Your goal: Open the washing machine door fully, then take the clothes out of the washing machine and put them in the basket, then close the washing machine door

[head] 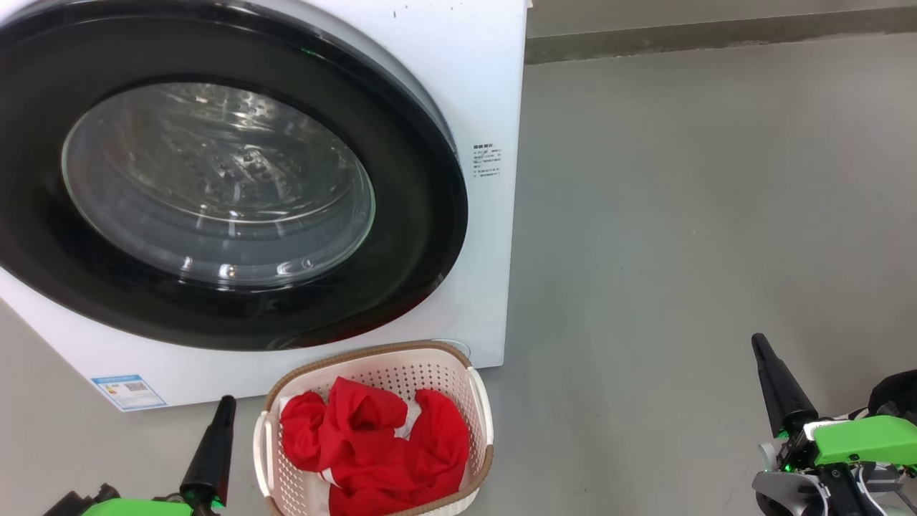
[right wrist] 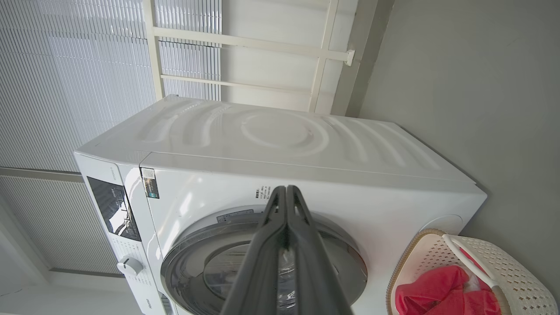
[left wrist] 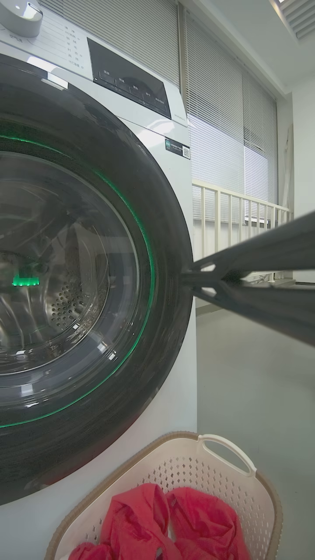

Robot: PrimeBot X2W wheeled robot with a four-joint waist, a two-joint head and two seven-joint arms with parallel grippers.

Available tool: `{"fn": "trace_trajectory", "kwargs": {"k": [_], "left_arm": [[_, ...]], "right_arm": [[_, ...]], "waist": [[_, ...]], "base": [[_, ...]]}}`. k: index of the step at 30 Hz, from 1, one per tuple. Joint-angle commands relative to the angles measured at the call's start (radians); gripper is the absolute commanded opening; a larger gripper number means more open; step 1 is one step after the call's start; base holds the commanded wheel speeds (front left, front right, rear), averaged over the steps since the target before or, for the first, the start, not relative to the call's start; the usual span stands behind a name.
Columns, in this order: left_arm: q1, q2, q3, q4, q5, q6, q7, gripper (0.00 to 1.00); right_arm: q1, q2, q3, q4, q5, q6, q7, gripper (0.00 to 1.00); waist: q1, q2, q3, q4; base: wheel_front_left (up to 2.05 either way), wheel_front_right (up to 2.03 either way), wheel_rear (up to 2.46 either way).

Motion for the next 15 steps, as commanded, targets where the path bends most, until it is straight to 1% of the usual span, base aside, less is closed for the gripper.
{"fn": "trace_trajectory", "kwargs": {"k": [1, 15], "left_arm": [[-0.042, 0.007, 0.038, -0.024, 0.005, -0.007, 0.008, 0.00], [-0.042, 0.007, 0.038, -0.024, 0.005, -0.007, 0.008, 0.00]], "right_arm": [[-0.042, -0.011, 0.012, -0.029, -0.001, -0.001, 0.007, 0.00], [-0.042, -0.011, 0.012, -0.029, -0.001, -0.001, 0.007, 0.00]], "waist": [[0.0000, 0.0000, 0.000, 0.000], [0.0000, 0.0000, 0.000, 0.000]], "base": [[0.00, 0.00, 0.00], [0.00, 0.00, 0.00]]}}
